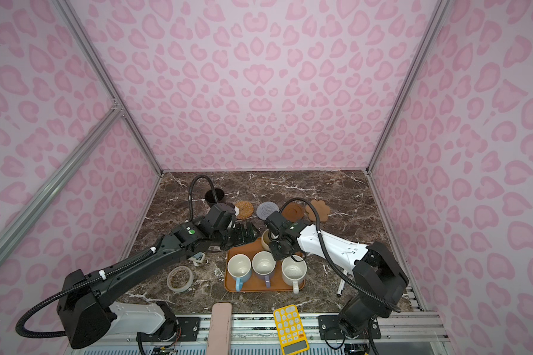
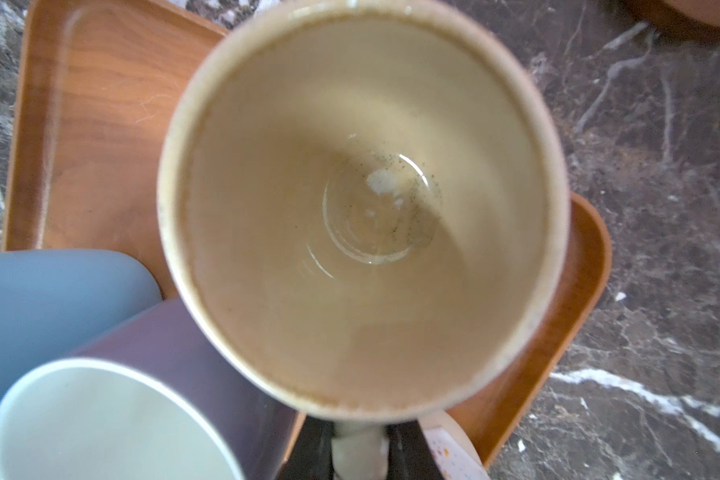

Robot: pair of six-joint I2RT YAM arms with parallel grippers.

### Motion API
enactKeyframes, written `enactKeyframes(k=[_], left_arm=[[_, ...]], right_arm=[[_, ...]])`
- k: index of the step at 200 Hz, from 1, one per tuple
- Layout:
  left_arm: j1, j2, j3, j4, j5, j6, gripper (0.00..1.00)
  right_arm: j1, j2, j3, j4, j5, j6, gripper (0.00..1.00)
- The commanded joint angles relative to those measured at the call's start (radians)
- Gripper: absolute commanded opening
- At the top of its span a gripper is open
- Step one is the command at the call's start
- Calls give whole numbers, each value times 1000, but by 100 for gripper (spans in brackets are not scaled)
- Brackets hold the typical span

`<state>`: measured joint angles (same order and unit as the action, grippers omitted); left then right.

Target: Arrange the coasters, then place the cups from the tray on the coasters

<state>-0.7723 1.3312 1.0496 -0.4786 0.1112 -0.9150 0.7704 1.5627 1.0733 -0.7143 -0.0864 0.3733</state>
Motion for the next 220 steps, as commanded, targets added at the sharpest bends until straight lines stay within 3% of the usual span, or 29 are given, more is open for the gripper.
enactKeyframes(k=[1,79,105,165,186,220], left_arm=[[0,-19,-9,38,-16,-18,97],[1,-1,-11,52,-12,-27,97],[1,-1,-13,53,-9,-28,97],[0,-1,-13,54,-13,-31,97],[0,0,-11,52,-13,-30,98],[0,-6,-7,42,-22,-26,98]], right_arm=[[0,-15,-2,71,28,0,0],[0,16,-10,45,30,-7,0],[0,42,4,25,36,-10,15],[0,79,30,13,58,-20,32],[0,82,37,20,65,-24,30],[0,81,46,39,64,-31,11]])
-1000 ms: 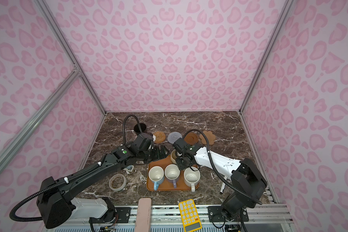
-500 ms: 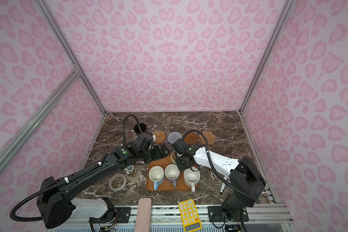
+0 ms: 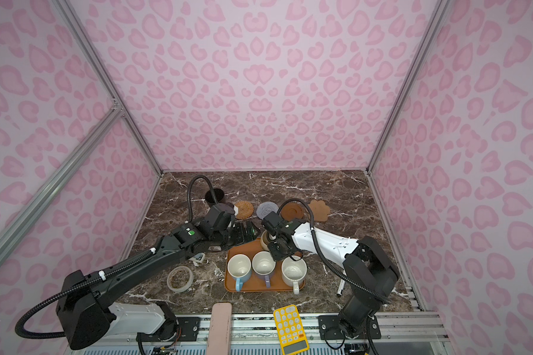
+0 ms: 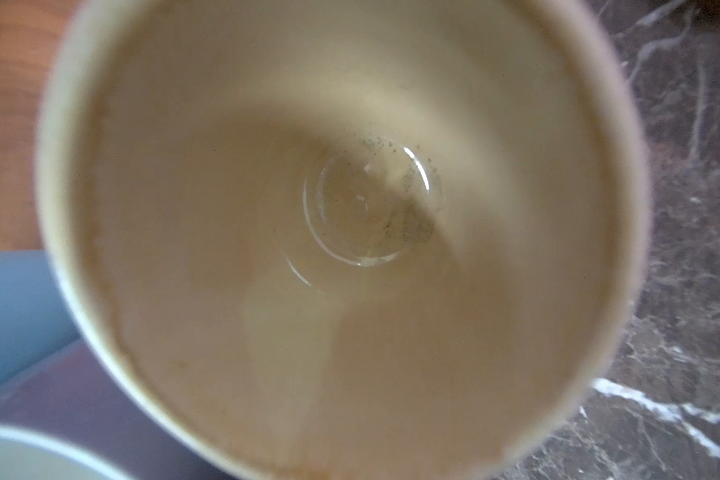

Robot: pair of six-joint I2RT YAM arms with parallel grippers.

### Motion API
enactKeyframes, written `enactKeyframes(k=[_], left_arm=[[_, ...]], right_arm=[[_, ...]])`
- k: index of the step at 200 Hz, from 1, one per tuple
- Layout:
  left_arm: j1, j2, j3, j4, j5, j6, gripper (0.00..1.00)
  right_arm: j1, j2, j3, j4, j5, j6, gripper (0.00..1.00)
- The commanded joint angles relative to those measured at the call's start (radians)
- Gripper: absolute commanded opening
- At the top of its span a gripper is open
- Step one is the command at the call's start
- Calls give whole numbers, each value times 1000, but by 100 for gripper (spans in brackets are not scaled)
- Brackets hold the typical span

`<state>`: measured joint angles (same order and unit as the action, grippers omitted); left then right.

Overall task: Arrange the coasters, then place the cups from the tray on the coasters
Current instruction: 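Lift the beige mug with the right gripper and carry it toward the coasters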

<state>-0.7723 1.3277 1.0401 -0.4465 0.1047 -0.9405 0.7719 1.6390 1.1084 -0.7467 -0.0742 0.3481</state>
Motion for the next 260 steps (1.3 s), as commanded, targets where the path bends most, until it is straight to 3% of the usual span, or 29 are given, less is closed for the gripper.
enactKeyframes(k=[1,35,101,146,213,260], left_arm=[[1,-2,3,9,-16,0,98],[1,-13,5,1,-29,-3,98],[0,-28,17,-6,-58,-12,98],[11,-73,50,-68,-147,-23,97],[162,-161,37,-77,-76,-1,97],[259,-145,44,-62,18,70,97]], right_arm=[[-1,4,10,72,51,-6,11],[0,-39,7,92,44,-2,0],[0,-102,4,95,23,35,0],[6,-102,92,46,42,82,0],[6,7,286,16,102,164,0],[13,130,453,22,130,220,0]])
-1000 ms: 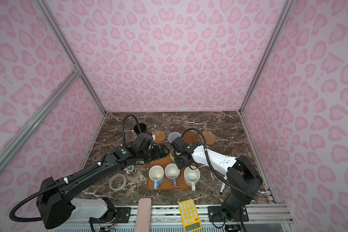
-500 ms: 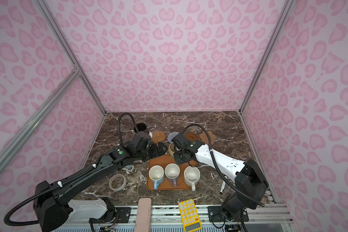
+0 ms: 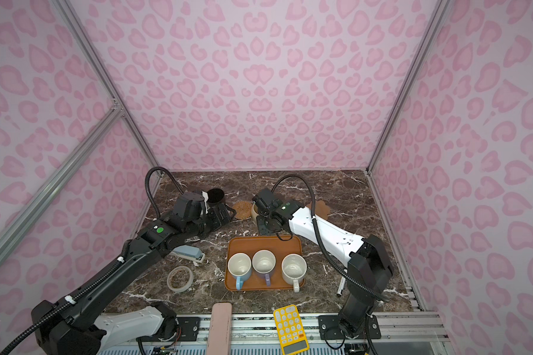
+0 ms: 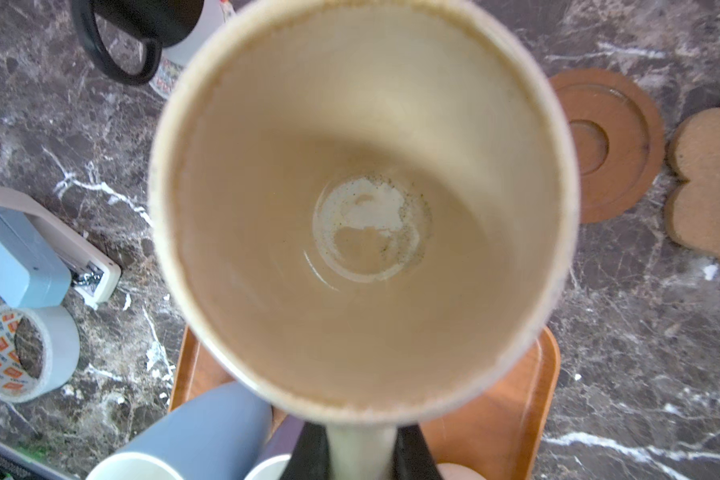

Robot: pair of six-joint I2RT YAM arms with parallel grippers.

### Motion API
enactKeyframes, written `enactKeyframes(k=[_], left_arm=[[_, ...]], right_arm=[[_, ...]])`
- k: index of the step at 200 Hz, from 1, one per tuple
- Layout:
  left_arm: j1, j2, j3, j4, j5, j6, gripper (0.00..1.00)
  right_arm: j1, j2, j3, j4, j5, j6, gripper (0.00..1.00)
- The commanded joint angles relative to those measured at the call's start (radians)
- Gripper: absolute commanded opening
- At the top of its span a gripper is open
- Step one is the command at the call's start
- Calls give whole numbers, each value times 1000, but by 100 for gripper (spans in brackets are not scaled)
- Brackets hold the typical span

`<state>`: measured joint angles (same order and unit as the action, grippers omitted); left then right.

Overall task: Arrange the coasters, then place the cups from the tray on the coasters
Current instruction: 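Lift the beige mug with the right gripper and carry it toward the coasters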

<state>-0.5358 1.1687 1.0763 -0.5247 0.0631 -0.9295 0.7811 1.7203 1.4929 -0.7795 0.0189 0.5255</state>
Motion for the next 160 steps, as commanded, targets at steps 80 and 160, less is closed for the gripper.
enactKeyframes(k=[80,160], left_arm=[[152,87,16,53,138,103,97],[252,156,-15,94,183,102,97]], right_arm=[[16,353,423,-19,78,130,0],[19,646,771,-134,85,167,0]])
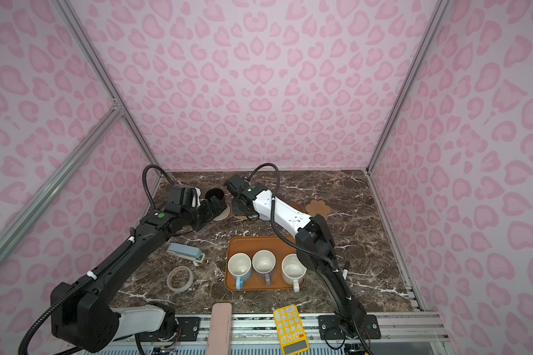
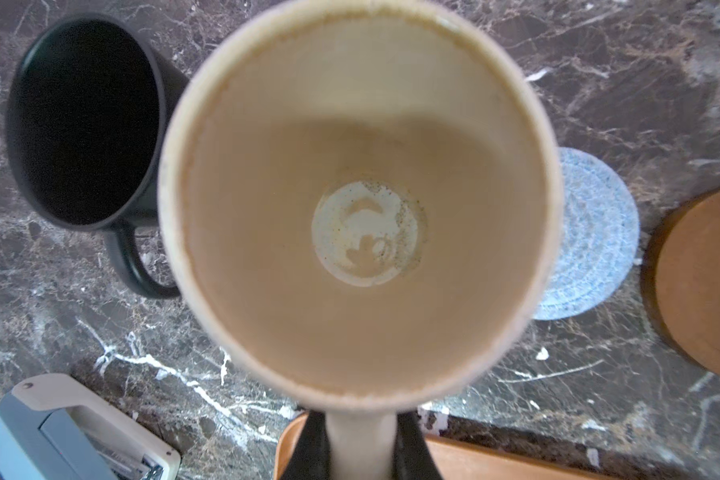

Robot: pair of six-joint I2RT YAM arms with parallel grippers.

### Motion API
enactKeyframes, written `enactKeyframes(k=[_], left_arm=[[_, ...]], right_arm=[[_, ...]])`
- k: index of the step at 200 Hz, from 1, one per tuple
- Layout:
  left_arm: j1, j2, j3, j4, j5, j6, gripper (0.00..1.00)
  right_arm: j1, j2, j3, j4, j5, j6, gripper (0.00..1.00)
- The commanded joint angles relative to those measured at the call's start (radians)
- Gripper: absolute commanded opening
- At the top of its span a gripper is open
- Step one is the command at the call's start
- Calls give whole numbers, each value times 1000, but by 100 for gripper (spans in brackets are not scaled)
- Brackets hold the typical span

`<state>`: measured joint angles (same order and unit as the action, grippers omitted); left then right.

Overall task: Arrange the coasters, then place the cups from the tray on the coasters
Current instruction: 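Lift the beige mug with the right gripper and carry it toward the coasters, then lower the beige mug onto the rattan coaster and open the right gripper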

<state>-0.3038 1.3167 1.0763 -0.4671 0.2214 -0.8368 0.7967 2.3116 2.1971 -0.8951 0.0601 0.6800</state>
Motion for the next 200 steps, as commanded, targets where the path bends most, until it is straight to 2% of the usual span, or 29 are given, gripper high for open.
enactKeyframes(k=[1,80,142,200], left_arm=[[20,8,-15,37,25,9,97],[33,7,-53,21,-11,33,97],[33,3,-75,21,-1,40,97],[34,-11,-90,28,7,38,97]], right_arm=[[4,57,72,-20,43,12,0],[9,193,233,-89,77,-9,0],[8,229,252,-85,60,-4,0],[20,236,259,-159,114,-4,0]])
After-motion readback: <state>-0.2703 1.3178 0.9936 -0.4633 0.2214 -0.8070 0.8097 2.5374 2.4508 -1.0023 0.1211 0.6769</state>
